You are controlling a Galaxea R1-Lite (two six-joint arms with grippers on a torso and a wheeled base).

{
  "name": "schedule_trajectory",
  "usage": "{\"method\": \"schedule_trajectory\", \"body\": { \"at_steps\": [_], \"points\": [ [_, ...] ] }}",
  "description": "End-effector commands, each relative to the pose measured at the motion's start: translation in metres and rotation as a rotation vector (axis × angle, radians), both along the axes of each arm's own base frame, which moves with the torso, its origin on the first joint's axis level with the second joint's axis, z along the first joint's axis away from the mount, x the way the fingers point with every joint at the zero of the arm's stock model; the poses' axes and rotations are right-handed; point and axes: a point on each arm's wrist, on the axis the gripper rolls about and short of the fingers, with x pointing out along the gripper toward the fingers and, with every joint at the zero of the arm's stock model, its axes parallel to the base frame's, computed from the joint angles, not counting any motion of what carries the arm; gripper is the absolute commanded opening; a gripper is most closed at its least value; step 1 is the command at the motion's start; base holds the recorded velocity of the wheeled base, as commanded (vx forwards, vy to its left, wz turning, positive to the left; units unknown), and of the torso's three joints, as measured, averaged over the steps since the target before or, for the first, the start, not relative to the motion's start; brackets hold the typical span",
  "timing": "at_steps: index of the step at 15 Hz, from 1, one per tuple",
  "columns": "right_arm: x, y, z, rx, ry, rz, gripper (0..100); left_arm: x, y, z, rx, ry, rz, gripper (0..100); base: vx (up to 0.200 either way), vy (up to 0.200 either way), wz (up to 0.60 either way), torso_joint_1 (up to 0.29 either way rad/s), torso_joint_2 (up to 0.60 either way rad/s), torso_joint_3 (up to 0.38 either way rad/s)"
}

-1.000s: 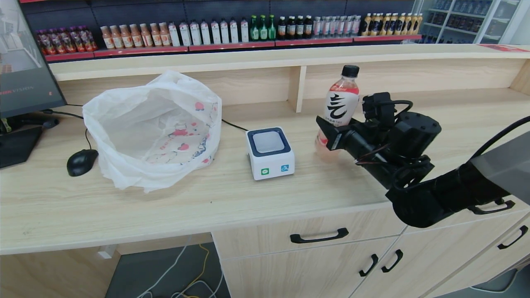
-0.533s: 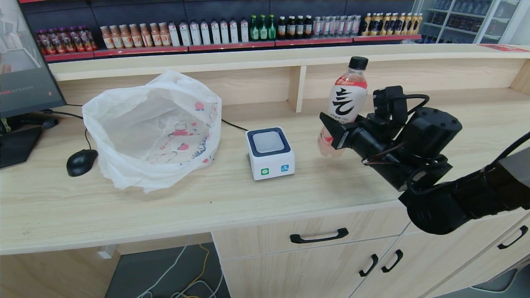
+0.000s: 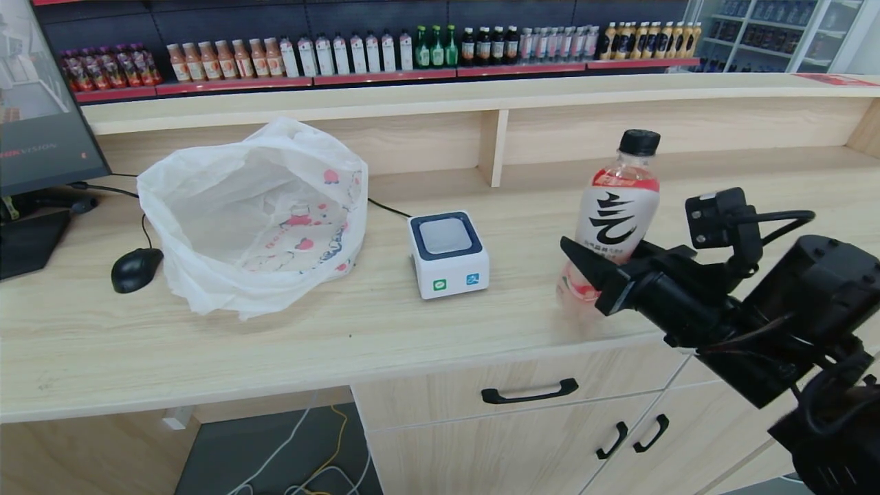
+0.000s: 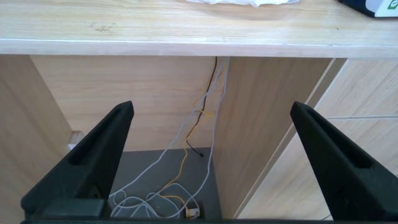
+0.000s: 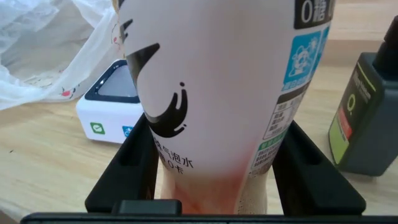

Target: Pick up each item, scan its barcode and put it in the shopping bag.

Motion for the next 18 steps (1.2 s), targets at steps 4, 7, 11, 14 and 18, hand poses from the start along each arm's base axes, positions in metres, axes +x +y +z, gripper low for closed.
{"method": "schedule_trajectory", "body": {
  "at_steps": [4, 7, 11, 14, 18],
  "points": [
    [-0.049, -0.023, 0.0, -0.001, -0.007, 0.011, 0, 0.0, 0.0, 0.0, 0.0, 0.001, 0.0, 100, 0.0, 0.0, 0.0, 0.0, 0.0, 0.0],
    [-0.062, -0.027, -0.003, -0.005, -0.001, 0.025, 0, 0.0, 0.0, 0.0, 0.001, 0.004, 0.0, 100, 0.0, 0.0, 0.0, 0.0, 0.0, 0.0],
    [-0.075, -0.032, -0.007, -0.01, 0.009, 0.033, 0, 0.001, 0.0, 0.001, 0.001, 0.015, 0.0, 100, 0.0, 0.0, 0.0, 0.0, 0.0, 0.0],
    [-0.081, -0.036, -0.008, -0.011, 0.012, 0.033, 0, 0.0, 0.0, 0.0, 0.0, 0.001, 0.0, 100, 0.0, 0.0, 0.0, 0.0, 0.0, 0.0],
    [-0.09, -0.041, -0.01, -0.013, 0.014, 0.034, 0, 0.0, 0.0, 0.0, 0.0, -0.002, 0.002, 100, 0.0, 0.0, 0.0, 0.0, 0.0, 0.0]
  ]
}}
